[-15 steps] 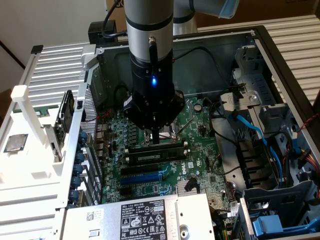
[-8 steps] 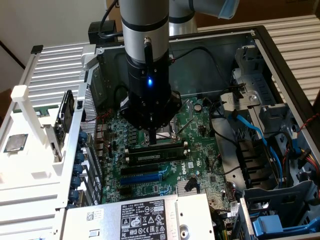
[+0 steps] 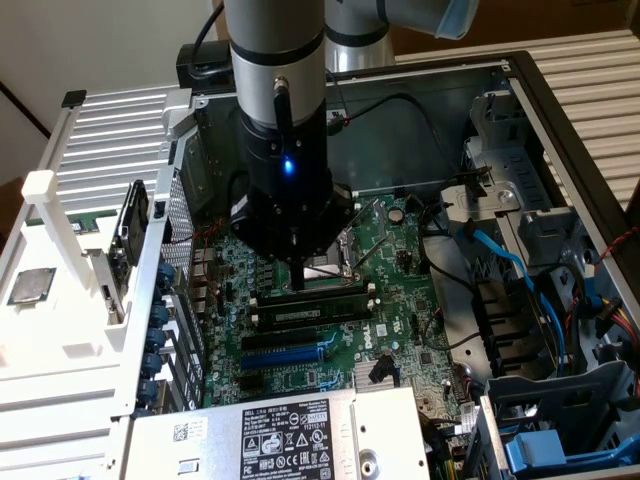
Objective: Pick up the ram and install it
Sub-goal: 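Press down the ram until it locks into place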
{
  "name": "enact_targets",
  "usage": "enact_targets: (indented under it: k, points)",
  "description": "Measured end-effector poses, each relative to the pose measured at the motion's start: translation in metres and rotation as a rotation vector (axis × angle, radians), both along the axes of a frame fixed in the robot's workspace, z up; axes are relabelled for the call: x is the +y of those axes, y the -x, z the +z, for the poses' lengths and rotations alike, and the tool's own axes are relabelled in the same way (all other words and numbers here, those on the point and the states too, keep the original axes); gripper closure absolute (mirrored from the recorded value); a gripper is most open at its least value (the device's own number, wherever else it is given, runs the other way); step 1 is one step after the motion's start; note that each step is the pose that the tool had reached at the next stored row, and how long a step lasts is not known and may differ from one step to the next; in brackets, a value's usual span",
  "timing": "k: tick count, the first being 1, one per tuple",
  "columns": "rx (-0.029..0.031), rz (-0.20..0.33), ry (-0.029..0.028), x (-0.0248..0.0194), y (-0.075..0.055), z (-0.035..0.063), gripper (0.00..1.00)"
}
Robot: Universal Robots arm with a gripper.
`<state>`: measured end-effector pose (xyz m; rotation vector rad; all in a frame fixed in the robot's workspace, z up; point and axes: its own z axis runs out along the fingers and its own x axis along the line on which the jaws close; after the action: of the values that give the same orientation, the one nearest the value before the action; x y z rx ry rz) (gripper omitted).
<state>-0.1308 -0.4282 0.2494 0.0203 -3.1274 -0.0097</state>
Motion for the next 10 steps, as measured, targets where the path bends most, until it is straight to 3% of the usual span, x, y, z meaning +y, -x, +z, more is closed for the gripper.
enact_targets:
  k: [6, 10]
  points:
    - [-0.006, -0.003, 0.0, 0.0, 0.009, -0.0008, 0.9]
    - [-0.0165, -0.005, 0.0, 0.0, 0.012, -0.0034, 0.9]
